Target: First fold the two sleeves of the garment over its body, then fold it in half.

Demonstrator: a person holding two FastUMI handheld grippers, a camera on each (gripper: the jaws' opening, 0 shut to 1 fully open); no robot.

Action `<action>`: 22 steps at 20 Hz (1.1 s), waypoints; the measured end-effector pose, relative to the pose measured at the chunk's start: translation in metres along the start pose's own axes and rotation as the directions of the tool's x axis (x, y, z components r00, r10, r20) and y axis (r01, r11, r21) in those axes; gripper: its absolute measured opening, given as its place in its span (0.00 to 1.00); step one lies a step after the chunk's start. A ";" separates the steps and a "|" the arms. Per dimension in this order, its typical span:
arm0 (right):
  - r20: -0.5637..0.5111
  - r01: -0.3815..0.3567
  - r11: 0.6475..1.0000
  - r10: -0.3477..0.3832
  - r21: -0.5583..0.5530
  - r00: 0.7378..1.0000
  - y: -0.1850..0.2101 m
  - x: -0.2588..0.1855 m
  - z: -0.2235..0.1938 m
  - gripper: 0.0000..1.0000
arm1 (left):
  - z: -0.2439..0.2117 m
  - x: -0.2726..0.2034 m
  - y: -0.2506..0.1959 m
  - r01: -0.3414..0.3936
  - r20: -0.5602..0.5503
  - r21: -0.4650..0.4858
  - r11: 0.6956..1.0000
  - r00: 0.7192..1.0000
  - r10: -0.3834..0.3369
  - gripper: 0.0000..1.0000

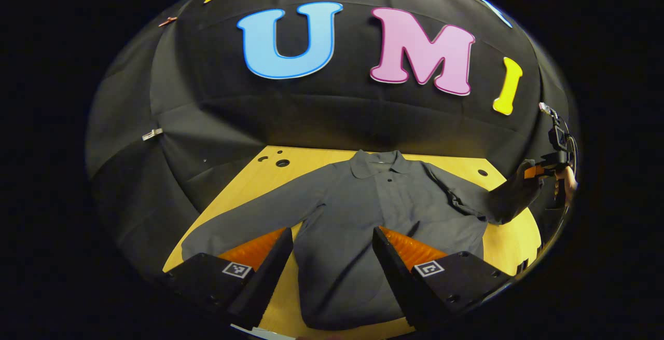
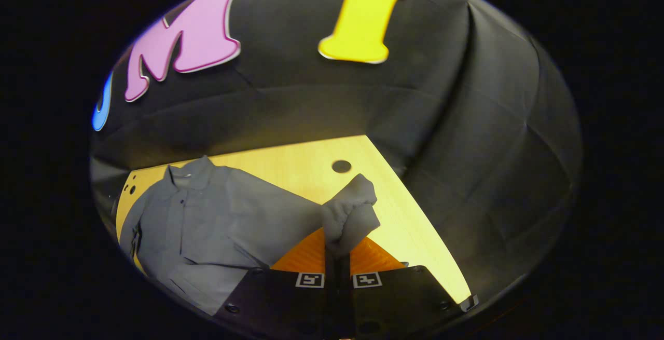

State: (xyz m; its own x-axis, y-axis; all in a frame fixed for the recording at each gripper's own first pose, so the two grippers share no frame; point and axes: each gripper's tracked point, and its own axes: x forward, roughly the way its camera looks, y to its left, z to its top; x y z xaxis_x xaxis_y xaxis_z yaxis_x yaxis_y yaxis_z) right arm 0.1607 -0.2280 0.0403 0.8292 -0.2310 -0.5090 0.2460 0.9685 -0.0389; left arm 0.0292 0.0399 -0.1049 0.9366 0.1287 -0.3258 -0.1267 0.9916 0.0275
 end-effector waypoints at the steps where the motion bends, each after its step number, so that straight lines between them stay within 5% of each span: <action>1: 0.011 -0.018 1.000 0.018 -0.018 1.000 0.011 -0.014 0.012 0.05 | 0.000 -0.002 0.004 0.000 0.002 -0.010 1.000 1.000 0.000 0.98; 10: 0.057 -0.223 0.953 0.239 -0.203 0.969 0.140 -0.043 0.096 0.05 | -0.017 -0.017 0.065 -0.112 -0.014 -0.119 0.987 0.994 0.111 0.99; 15: 0.011 -0.345 0.882 0.368 -0.320 0.930 0.264 -0.036 0.079 0.05 | -0.033 -0.028 0.100 -0.190 -0.043 -0.199 0.961 0.982 0.185 0.98; 22: -0.131 -0.491 0.785 0.480 -0.378 0.867 0.387 -0.032 0.021 0.05 | -0.059 -0.051 0.149 -0.331 -0.093 -0.274 0.903 0.944 0.318 0.97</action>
State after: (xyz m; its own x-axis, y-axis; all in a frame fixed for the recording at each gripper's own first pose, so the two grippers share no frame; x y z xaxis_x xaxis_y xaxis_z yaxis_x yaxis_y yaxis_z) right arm 0.2392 0.1521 0.0595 0.7714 0.2766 -0.5731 -0.4041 0.9086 -0.1054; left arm -0.0569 0.1804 -0.1403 0.8130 0.4352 -0.3867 -0.5142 0.8483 -0.1264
